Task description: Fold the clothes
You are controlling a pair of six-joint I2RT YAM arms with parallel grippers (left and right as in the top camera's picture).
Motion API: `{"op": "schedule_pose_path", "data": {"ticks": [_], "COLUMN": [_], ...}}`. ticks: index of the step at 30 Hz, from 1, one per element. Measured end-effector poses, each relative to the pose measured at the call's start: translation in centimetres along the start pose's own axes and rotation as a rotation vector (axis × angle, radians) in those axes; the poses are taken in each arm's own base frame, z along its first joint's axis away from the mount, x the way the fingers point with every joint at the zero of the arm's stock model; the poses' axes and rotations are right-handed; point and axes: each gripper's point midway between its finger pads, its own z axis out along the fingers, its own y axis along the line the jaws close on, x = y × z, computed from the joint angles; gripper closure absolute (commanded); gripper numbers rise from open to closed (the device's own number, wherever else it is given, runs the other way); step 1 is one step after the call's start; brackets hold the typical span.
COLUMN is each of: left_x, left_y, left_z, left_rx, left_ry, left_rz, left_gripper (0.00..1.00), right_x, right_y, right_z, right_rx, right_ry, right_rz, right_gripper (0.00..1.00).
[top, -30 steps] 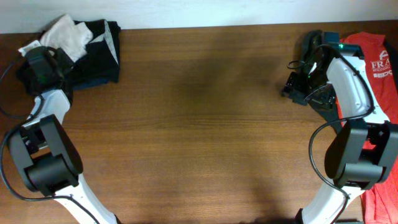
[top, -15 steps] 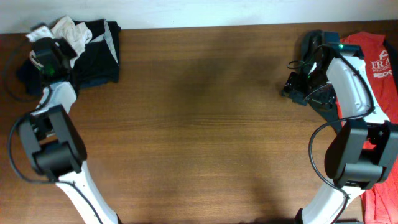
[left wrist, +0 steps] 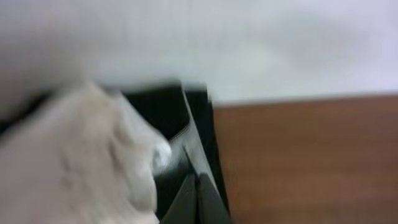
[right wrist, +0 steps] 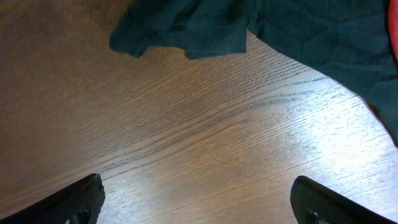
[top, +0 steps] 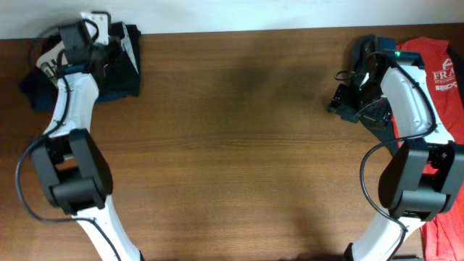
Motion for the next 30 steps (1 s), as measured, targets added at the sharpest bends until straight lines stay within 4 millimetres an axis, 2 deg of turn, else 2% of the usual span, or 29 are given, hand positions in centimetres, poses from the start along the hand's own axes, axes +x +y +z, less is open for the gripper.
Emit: {"op": "schedule_pose_path", "data": {"ticks": [2, 4, 5, 6, 7, 9, 11, 12, 13, 14, 15, 17, 19, 21, 24, 25, 26, 27, 28, 30], "left_x": [-2.3, -1.9, -1.6, -1.5, -1.1, 1.5, 4.9, 6.3, 6.8, 7.8, 8.1, 6.7, 4.5, 2.6, 0.2, 0.0, -0.3, 0.3, 1.7, 2.3], "left_y": [1.4, 4.5, 5.9, 7.7, 8.9, 10.0, 10.4, 9.8, 9.1, 7.7, 6.3, 4.4, 2.1, 0.7, -2.0, -3.2, -3.6, -4.1, -5.0, -7.2], "left_z": [-1.5, -2.0, -2.3, -2.7, -2.9, -2.8, -2.5, -2.6, -2.8, -3.6, -4.8, -8.0, -13.5, -17.8, -26.7, -30.1, -31.5, -32.5, -34.0, -36.7], "left_rx": [-0.058, -0.144, -0.178, -0.222, -0.244, -0.258, -0.254, -0.230, -0.203, -0.151, -0.105, -0.050, 0.001, 0.018, 0.028, 0.030, 0.031, 0.035, 0.044, 0.081], "left_ry": [-0.058, -0.050, -0.047, -0.050, -0.043, 0.039, 0.150, 0.204, 0.231, 0.285, 0.324, 0.342, 0.354, 0.332, 0.281, 0.270, 0.251, 0.274, 0.329, 0.330], "left_rz": [0.010, -0.009, -0.018, -0.030, -0.037, -0.061, -0.085, -0.102, -0.124, -0.179, -0.223, -0.278, -0.316, -0.321, -0.311, -0.308, -0.302, -0.307, -0.313, -0.246], "left_gripper": [0.98, 0.97, 0.89, 0.74, 0.72, 0.34, 0.01, 0.01, 0.01, 0.01, 0.01, 0.01, 0.01, 0.01, 0.01, 0.01, 0.01, 0.01, 0.01, 0.01], "right_x": [0.0, 0.0, 0.0, 0.0, 0.0, 0.0, 0.0, 0.0, 0.0, 0.0, 0.0, 0.0, 0.0, 0.0, 0.0, 0.0, 0.0, -0.1, 0.0, -0.1], "right_y": [0.0, 0.0, 0.0, 0.0, 0.0, 0.0, 0.0, 0.0, 0.0, 0.0, 0.0, 0.0, 0.0, 0.0, 0.0, 0.0, 0.0, 0.0, 0.0, 0.0], "right_z": [0.0, 0.0, 0.0, 0.0, 0.0, 0.0, 0.0, 0.0, 0.0, 0.0, 0.0, 0.0, 0.0, 0.0, 0.0, 0.0, 0.0, 0.0, 0.0, 0.0], "right_rx": [0.000, 0.000, 0.000, 0.000, 0.000, 0.000, 0.000, 0.000, 0.000, 0.000, 0.000, 0.000, 0.000, -0.001, 0.000, -0.001, 0.000, 0.000, 0.000, -0.001], "right_ry": [0.000, 0.000, 0.000, 0.000, 0.000, 0.000, -0.001, 0.000, -0.001, 0.000, -0.002, 0.000, -0.001, -0.002, -0.001, -0.001, 0.000, -0.002, -0.001, -0.003], "right_rz": [-0.001, 0.000, 0.000, 0.000, 0.000, -0.001, 0.000, 0.000, -0.001, -0.001, -0.001, 0.000, -0.001, 0.000, -0.001, -0.001, -0.001, -0.001, -0.001, 0.000], "right_gripper": [0.01, 0.01, 0.01, 0.01, 0.01, 0.01, 0.01, 0.01, 0.01, 0.01, 0.01, 0.01, 0.01, 0.01, 0.01, 0.01, 0.01, 0.01, 0.01, 0.01]}}
